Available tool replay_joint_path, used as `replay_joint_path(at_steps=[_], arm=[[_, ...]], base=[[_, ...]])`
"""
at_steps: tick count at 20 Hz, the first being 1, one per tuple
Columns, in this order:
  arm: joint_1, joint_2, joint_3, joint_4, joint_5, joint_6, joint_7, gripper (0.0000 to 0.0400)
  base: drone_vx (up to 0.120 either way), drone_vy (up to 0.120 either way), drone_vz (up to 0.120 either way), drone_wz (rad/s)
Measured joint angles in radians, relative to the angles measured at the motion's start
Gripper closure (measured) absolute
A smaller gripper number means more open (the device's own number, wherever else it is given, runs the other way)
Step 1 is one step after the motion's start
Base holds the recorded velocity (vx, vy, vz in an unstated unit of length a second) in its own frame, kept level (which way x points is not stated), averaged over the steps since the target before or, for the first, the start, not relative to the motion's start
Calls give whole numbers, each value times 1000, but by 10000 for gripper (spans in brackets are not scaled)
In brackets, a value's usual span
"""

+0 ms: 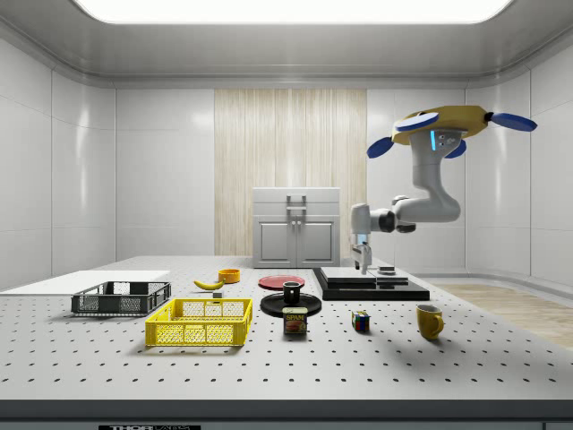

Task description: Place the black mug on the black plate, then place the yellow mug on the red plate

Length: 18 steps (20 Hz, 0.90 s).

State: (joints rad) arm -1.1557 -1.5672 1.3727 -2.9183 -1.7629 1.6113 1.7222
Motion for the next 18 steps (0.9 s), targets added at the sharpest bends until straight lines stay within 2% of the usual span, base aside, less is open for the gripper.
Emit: replay_joint_path(at_steps=[5,18], arm=[[0,0,0,0,0,0,0,0],[0,0,0,0,0,0,0,0]], base=[[-120,120,0,0],[-120,0,0,0]])
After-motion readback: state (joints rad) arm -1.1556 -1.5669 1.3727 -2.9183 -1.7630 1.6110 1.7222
